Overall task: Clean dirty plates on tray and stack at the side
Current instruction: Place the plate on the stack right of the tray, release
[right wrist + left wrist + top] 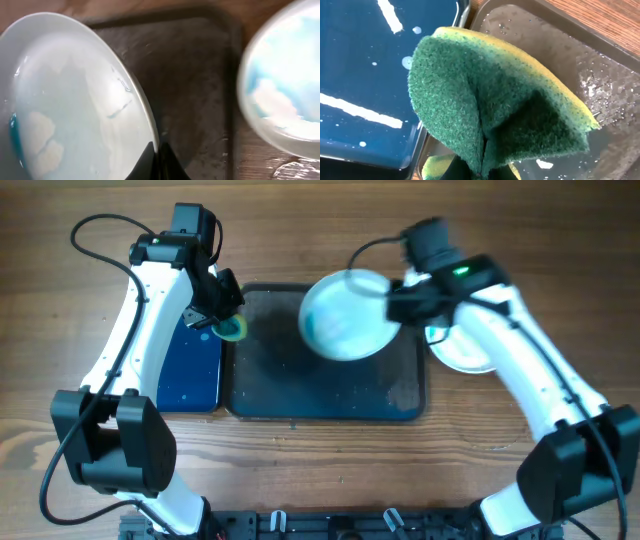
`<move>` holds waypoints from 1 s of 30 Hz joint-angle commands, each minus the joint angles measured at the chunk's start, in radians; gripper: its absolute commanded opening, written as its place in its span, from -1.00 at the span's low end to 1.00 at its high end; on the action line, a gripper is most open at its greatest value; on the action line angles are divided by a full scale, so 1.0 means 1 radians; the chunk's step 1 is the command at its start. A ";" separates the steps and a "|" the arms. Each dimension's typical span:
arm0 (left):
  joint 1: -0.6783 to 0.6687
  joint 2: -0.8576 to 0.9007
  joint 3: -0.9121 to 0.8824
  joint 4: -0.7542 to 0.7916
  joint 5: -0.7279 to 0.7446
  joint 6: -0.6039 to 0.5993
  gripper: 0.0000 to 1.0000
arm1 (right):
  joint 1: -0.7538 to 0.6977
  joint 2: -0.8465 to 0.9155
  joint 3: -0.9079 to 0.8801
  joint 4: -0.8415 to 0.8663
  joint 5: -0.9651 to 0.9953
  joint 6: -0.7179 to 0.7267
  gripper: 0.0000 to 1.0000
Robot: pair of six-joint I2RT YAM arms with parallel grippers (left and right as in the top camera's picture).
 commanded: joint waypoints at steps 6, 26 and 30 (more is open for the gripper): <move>-0.005 -0.005 -0.001 0.003 0.024 0.016 -0.92 | -0.401 -0.029 -0.013 -0.098 0.198 -0.003 -0.91; -0.003 -0.005 -0.001 -0.029 0.022 0.016 -0.92 | -0.468 -0.042 -0.160 -0.003 0.092 -0.150 -0.22; 0.071 -0.011 -0.001 -0.146 -0.079 0.016 -0.92 | -0.425 -0.090 -0.094 -0.030 -0.040 -0.223 -0.03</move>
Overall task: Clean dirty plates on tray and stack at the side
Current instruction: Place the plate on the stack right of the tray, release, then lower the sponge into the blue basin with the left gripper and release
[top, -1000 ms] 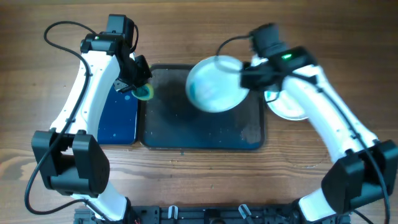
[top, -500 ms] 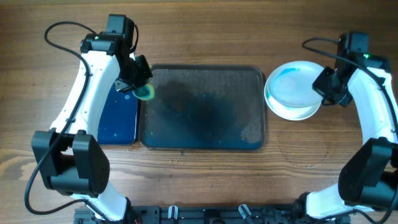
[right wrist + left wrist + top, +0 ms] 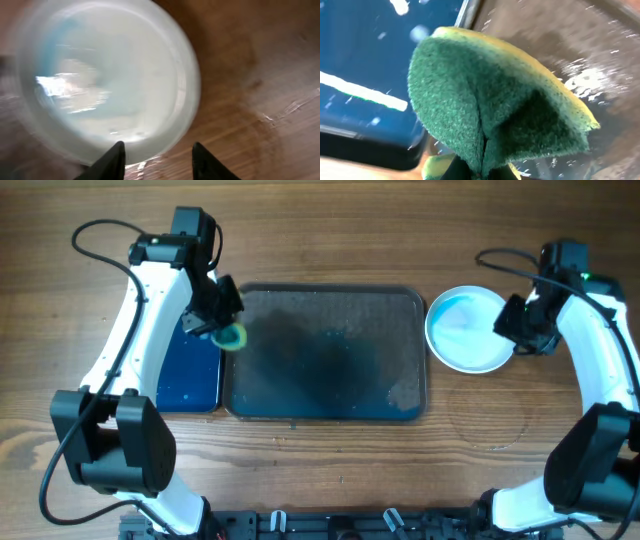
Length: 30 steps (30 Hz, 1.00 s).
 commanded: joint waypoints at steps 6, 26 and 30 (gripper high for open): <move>0.225 -0.012 -0.005 -0.098 -0.258 0.082 -0.92 | 0.124 -0.082 0.050 0.002 -0.126 -0.126 0.00; 0.215 -0.071 -0.255 0.190 -0.252 0.336 1.00 | 0.180 -0.147 0.066 0.016 -0.185 -0.223 0.37; 0.147 -0.139 -0.239 0.191 -0.207 0.277 1.00 | 0.208 -0.319 0.071 0.013 -0.185 -0.249 1.00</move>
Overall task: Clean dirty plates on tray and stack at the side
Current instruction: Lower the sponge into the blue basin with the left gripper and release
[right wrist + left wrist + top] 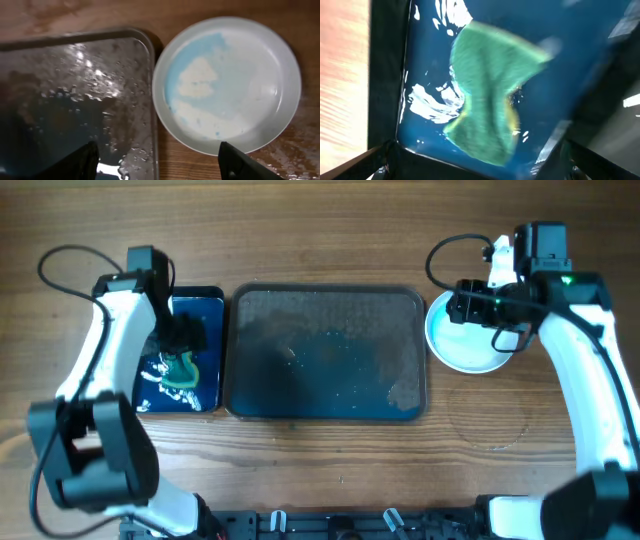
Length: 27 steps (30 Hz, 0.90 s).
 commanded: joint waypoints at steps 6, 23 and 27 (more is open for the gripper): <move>-0.057 -0.065 0.027 -0.001 0.029 -0.032 1.00 | 0.055 -0.463 0.035 -0.025 -0.024 -0.058 1.00; -0.057 -0.065 0.027 -0.001 0.029 -0.032 1.00 | 0.054 -0.711 0.034 -0.244 0.087 0.103 0.99; -0.057 -0.065 0.027 -0.001 0.029 -0.032 1.00 | 0.054 -0.711 0.014 -0.221 0.151 0.092 0.99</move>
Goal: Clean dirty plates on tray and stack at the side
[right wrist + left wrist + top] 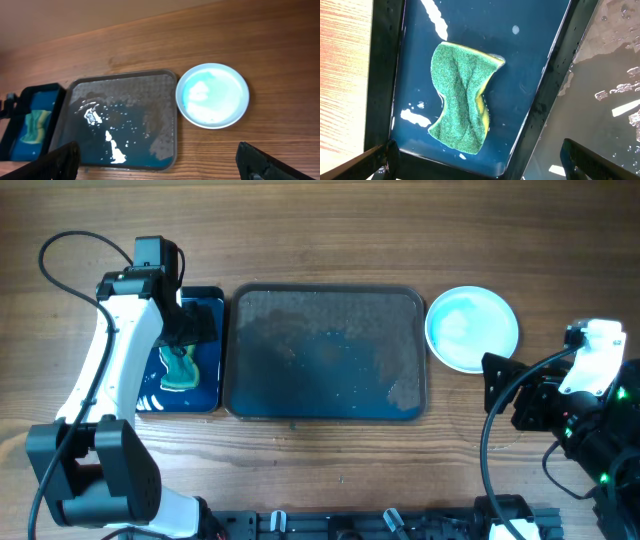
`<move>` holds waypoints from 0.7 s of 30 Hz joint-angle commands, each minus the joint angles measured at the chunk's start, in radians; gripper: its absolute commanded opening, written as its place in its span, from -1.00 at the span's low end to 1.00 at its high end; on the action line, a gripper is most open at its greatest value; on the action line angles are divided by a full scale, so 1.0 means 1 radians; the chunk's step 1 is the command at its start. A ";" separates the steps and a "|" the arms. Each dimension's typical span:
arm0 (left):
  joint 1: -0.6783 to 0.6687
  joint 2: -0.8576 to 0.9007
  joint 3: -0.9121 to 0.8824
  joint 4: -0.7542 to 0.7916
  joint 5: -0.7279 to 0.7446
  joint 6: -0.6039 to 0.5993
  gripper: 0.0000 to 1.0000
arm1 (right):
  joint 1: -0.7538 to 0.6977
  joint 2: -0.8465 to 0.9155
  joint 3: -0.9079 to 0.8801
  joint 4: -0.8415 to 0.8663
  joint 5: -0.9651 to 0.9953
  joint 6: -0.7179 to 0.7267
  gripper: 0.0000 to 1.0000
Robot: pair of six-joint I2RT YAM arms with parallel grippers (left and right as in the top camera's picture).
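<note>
A white plate (pixel 472 328) with a pale blue centre sits on the wood right of the dark tray (pixel 325 405); in the right wrist view the plate (pixel 212 95) looks clean and the tray (pixel 165 130) holds only water. The green and yellow sponge (pixel 462 97) lies in the blue water tub (pixel 530 70). My left gripper (pixel 480 162) hangs open above the sponge, touching nothing. My right gripper (pixel 157 165) is open and empty, high and well back from the plate, near the table's right front.
The blue tub (pixel 205 395) stands against the tray's left edge. Wet streaks and droplets cover the tray floor. Bare wooden table (pixel 330 230) surrounds everything. The left arm's cable loops over the far left.
My right arm has drawn back from over the plate to the table's right front corner, gripper still open. My left gripper stays open above the sponge, which lies still in the tub.
First my right gripper held a plate over the tray while my left held the sponge at the tray's left edge. Then the plate sat on the other plate at the right, released. Then the sponge lay let go in the tub. Now both grippers are empty.
</note>
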 commanded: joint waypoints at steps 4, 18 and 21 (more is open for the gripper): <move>-0.002 0.001 0.010 0.000 0.013 -0.010 1.00 | 0.003 0.003 -0.094 0.117 0.087 0.024 0.99; -0.002 0.001 0.010 0.000 0.013 -0.010 1.00 | 0.040 -0.671 -1.165 1.073 0.052 0.050 1.00; -0.002 0.001 0.010 0.000 0.013 -0.010 1.00 | 0.051 -0.757 -1.271 1.117 0.049 0.050 0.99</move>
